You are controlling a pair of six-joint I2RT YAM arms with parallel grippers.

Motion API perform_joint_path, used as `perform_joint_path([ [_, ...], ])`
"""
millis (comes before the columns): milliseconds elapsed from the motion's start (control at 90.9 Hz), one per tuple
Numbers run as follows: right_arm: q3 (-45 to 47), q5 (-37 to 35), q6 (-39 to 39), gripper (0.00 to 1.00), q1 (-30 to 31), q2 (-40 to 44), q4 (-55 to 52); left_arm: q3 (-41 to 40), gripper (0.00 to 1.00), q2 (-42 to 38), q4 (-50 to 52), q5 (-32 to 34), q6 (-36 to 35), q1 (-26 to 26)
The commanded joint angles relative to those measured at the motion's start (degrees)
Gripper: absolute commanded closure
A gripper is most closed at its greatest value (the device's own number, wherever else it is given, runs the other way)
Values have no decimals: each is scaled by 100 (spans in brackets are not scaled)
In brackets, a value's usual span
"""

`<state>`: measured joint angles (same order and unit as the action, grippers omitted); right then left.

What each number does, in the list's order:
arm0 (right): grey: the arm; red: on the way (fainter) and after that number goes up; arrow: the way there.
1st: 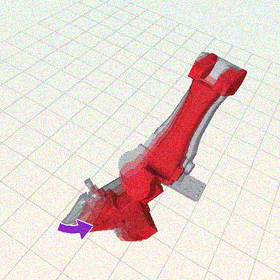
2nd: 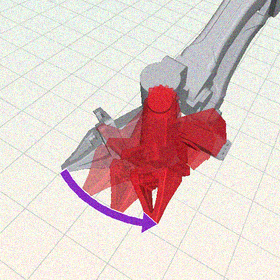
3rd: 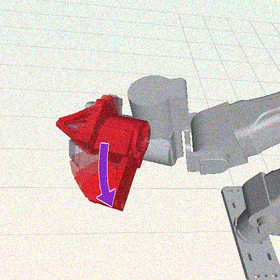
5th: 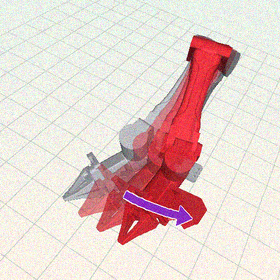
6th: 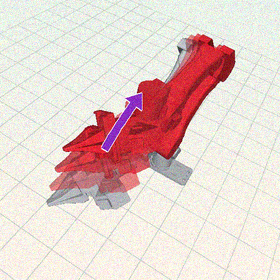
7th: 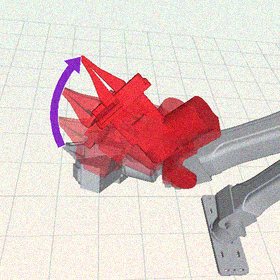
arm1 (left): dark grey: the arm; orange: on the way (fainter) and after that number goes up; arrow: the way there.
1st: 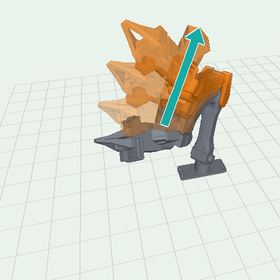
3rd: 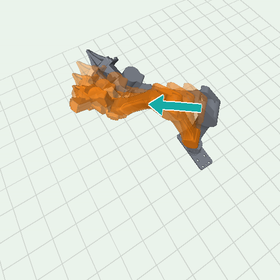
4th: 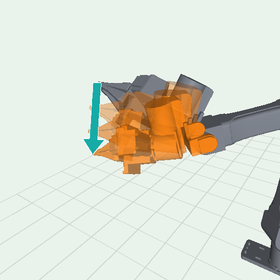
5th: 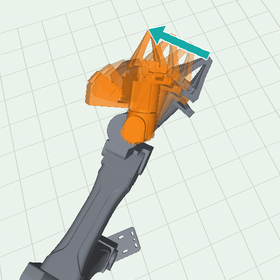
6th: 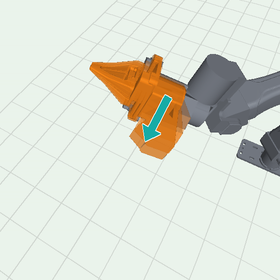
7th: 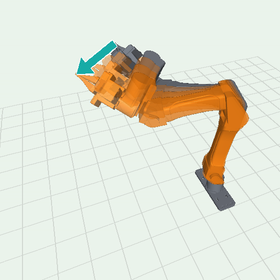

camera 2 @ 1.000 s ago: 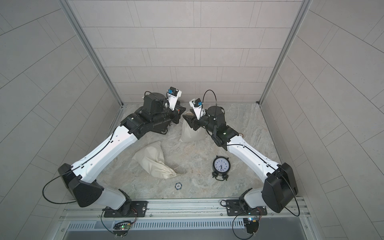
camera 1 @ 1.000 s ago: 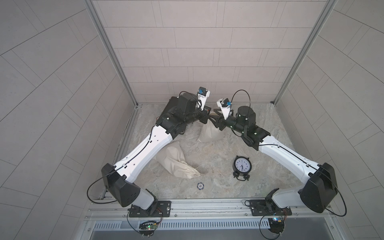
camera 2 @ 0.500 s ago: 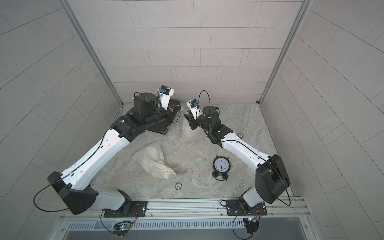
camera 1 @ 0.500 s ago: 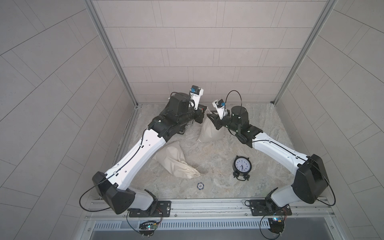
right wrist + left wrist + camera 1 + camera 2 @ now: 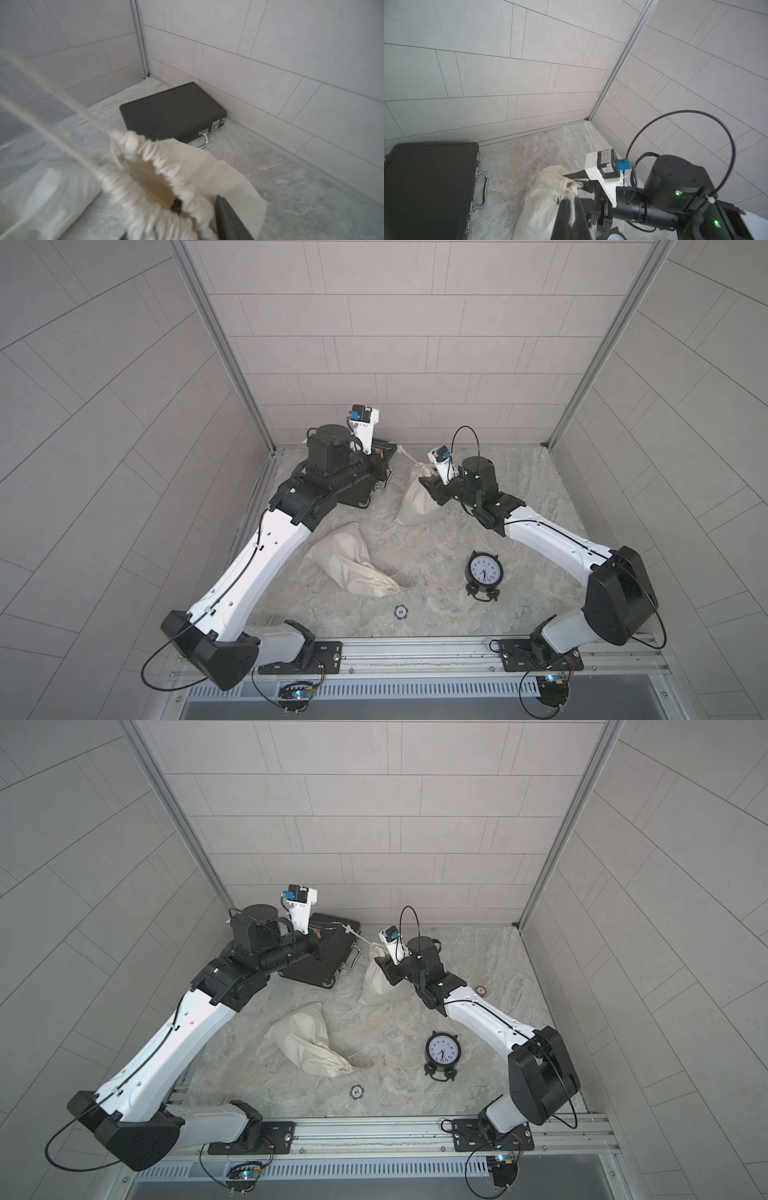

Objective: Close the soil bag
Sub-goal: Frap the soil bag at the center of the board.

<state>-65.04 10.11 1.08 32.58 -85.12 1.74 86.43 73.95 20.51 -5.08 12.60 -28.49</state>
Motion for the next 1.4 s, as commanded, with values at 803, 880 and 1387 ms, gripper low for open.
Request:
perform_joint_path([
  [803,798,-2423,-69,86,-616,-246,-132,-58,100,-833,-175,450,386,540],
  [880,785,-2538,-69,83,-711,-415,-164,4,100,-879,-171,387,414,571],
  [1387,-443,-2520,61,88,-981,-383,-635,-18,100,-1238,-334,-30,599,595],
])
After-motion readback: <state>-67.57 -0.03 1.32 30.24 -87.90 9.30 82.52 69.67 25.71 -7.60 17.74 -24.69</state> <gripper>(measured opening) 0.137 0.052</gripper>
